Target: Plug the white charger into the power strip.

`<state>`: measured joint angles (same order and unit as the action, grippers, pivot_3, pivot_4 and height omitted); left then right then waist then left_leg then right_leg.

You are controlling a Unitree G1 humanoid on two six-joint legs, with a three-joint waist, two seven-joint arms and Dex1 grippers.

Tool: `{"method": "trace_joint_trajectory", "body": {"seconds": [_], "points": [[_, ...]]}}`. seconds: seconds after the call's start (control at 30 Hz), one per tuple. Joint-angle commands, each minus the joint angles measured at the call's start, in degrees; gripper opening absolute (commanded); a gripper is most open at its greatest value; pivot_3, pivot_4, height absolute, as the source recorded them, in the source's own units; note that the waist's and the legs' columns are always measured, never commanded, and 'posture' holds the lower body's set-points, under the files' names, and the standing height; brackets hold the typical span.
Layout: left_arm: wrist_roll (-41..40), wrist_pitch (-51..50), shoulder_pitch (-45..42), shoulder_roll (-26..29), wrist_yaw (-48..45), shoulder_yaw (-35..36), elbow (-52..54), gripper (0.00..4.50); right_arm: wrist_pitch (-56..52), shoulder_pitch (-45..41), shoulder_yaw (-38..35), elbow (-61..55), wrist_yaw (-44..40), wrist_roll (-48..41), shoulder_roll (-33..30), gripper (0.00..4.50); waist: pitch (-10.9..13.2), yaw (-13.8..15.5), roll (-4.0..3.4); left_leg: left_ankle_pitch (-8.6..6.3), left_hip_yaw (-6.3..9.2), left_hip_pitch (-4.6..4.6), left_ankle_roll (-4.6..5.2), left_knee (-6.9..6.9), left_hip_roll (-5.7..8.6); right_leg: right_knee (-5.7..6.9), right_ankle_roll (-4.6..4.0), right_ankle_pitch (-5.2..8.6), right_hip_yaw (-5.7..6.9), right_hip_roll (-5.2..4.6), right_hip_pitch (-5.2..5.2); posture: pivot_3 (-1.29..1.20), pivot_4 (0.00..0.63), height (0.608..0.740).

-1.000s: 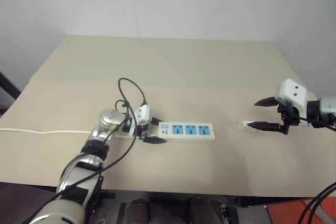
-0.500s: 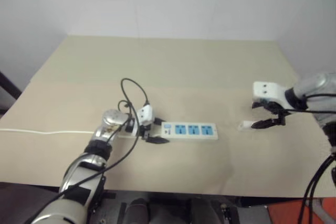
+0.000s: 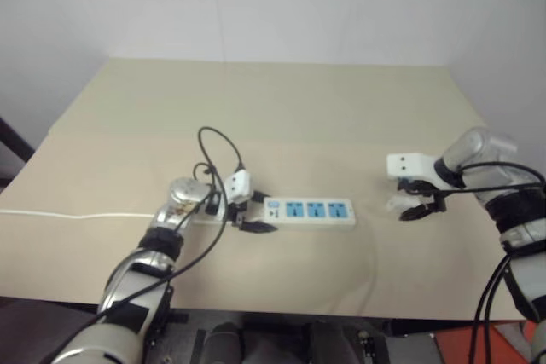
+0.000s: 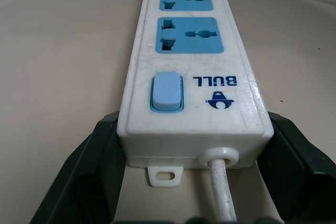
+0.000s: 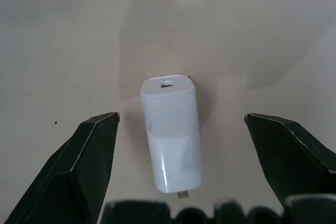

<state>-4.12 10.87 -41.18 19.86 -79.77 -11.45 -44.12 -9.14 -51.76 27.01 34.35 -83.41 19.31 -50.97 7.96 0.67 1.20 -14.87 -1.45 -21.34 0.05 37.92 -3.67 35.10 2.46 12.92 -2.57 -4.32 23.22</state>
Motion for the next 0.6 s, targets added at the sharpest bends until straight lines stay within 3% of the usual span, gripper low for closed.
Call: {"method": "trace_joint_trajectory", "body": {"seconds": [0.03, 0.13, 0.43, 0.6], "points": [[0.7, -1.0, 0.9, -0.3, 0.7, -1.0, 1.4, 3.27, 0.1, -0.6, -0.1, -0.6, 0.1, 1.2, 0.8, 4.5, 0.0, 0.0, 0.0, 0.0, 0.0, 0.0, 0.0, 0.0, 0.0, 0.0, 0.0, 0.0, 0.0, 0.0, 0.0, 0.0, 0.15, 0.74], [0.7, -1.5, 1.2, -0.2, 0.9, -1.0, 1.8, 3.27, -0.5, -0.1, 0.2, -0.7, 0.4, 1.8, 1.9, 4.01, 0.0, 0.0, -0.01, 0.0, 0.0, 0.01, 0.0, 0.0, 0.0, 0.01, 0.0, 0.0, 0.0, 0.0, 0.0, 0.0, 0.15, 0.74], [0.7, -1.9, 1.2, 0.1, 1.2, -1.0, 2.0, 3.27, -1.3, 1.0, 0.5, -1.5, 0.2, 3.1, 3.0, 1.27, 0.0, -0.2, -0.02, 0.0, 0.0, 0.12, 0.0, 0.0, 0.0, 0.04, -0.01, -0.01, -0.01, 0.01, -0.09, 0.0, 0.15, 0.74], [0.8, -1.9, 1.2, 0.2, 1.8, -0.9, 1.9, 3.27, -2.3, 1.6, 0.2, -3.0, 0.6, 3.4, 3.7, 1.17, 0.0, -0.5, -0.02, 0.02, 0.0, 0.17, -0.03, 0.02, -0.01, 0.12, -0.02, -0.02, -0.02, 0.02, -0.1, 0.0, 0.15, 0.74]]}}
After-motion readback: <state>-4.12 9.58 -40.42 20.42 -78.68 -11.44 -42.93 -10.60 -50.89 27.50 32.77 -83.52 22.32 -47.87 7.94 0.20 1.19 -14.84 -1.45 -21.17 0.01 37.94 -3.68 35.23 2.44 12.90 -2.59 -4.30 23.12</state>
